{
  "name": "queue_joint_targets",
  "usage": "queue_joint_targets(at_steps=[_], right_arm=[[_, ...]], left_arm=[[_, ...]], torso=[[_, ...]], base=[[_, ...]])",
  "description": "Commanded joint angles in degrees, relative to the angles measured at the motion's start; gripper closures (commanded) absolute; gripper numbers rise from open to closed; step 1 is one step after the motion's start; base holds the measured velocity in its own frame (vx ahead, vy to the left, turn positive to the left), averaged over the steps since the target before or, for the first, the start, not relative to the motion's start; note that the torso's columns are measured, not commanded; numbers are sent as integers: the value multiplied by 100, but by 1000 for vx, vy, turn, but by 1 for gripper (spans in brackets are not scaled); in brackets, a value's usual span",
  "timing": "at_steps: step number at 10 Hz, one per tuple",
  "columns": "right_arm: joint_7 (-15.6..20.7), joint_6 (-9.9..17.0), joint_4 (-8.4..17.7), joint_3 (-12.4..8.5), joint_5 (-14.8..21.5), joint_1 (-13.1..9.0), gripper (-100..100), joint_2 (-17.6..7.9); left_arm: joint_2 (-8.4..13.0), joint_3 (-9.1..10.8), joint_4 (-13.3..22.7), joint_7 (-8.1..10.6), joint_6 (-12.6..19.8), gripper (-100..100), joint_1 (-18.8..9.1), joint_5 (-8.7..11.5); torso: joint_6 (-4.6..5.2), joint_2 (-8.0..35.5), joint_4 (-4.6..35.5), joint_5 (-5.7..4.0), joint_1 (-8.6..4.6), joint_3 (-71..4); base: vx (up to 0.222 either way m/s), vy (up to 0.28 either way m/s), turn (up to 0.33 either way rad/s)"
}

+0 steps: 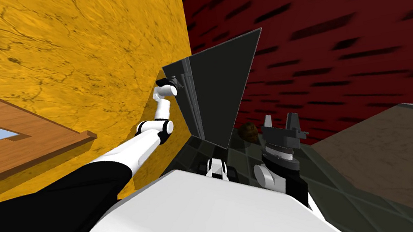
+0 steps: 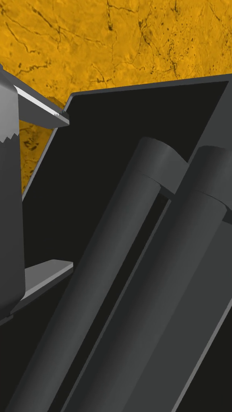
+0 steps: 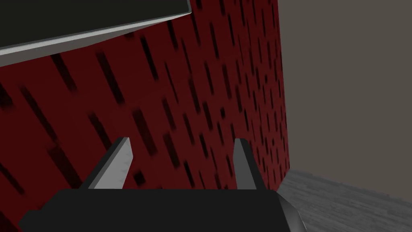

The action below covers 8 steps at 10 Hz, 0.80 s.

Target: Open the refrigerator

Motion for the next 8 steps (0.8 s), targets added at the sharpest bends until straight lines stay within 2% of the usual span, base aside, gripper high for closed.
queue_joint_targets(at_steps=[1, 2, 3, 4, 5, 6, 7, 8], right_arm=[[0, 0, 0, 0, 0, 0, 0, 0], [0, 0, 0, 0, 0, 0, 0, 0], [0, 0, 0, 0, 0, 0, 0, 0], [0, 0, 0, 0, 0, 0, 0, 0], [0, 0, 0, 0, 0, 0, 0, 0], [0, 0, 0, 0, 0, 0, 0, 0], [0, 0, 0, 0, 0, 0, 0, 0], [0, 0, 0, 0, 0, 0, 0, 0]], left_arm=[[107, 104, 428, 154, 247, -100, -421, 3], [107, 104, 501, 154, 247, -100, -557, 3], [107, 104, 501, 154, 247, -100, -557, 3], [175, 168, 746, 242, 430, -100, -736, 5], [175, 168, 798, 242, 430, -100, -852, 5], [238, 230, 1084, 324, 604, -100, -1047, 2], [238, 230, 1084, 324, 604, -100, -1129, 2], [296, 290, 1356, 398, 767, -100, -1274, -5]], torso=[[6, -6, 0, -3, -1, -5], [3, -10, -3, -2, -6, -8], [15, -10, 3, -10, -7, -9], [27, -9, 8, -16, -8, -10], [18, -18, 2, -15, -19, -16], [19, -24, 2, -15, -15, -20], [20, -25, -1, -15, -16, -20], [34, -24, 3, -21, -20, -22]], base=[[27, -81, 54], [23, -77, 52], [7, -37, 13], [18, -62, 30], [28, -64, 34], [36, -69, 59], [25, -62, 54], [20, -76, 45]])
